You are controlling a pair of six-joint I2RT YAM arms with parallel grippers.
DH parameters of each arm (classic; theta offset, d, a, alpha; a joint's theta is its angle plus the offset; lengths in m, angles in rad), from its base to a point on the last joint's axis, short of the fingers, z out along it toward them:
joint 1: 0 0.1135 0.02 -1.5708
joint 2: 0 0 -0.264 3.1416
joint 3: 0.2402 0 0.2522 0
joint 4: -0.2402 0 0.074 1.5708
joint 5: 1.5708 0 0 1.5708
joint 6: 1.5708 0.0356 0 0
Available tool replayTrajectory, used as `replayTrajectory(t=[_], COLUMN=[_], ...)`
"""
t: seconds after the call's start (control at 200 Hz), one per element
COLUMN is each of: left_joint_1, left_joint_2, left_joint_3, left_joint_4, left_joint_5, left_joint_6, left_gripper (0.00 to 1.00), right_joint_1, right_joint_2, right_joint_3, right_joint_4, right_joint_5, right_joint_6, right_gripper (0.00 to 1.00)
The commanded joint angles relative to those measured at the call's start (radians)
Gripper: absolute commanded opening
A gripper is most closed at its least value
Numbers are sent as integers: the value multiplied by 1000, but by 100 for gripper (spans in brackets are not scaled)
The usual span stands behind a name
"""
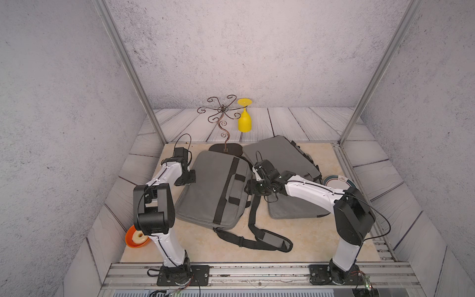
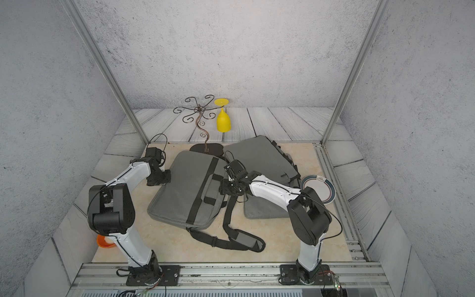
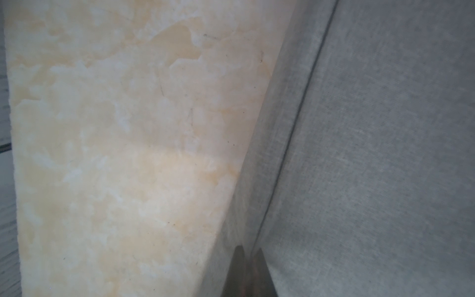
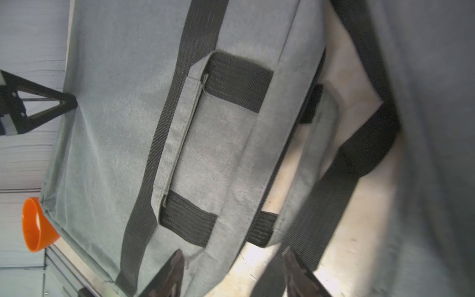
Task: Open the zippered laptop bag and take out the laptop
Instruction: Adjust the zippered laptop bag at the center of the board.
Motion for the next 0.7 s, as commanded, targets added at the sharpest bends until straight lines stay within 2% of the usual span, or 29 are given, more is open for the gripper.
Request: replayTrajectory(t=[0.0,0.34,0.49,0.61,0.696], left_joint_1=[4,3,3,3,3], left_joint_2=[-25,-62,-80,-100,-120], left_joint_3=[6,-32,-41,-52,-63], left_joint_4=[46,25,14,6,-6], left_joint_5=[30,32,23,14,16], left_joint_6=[-8,-1,3,7,9], left_gripper=[0,0,0,0,0], right_joint_1=[34,96,108,116,117], right_joint_2=[83,213,202,146,99], right_joint_3=[-16,50,64,74,89], right_joint_4=[48,25,47,49,49], right_joint_5=[-29,-12,-8,0,16], right_joint_6=[128,183,177,158,135], right_gripper=[59,51,32,13,3])
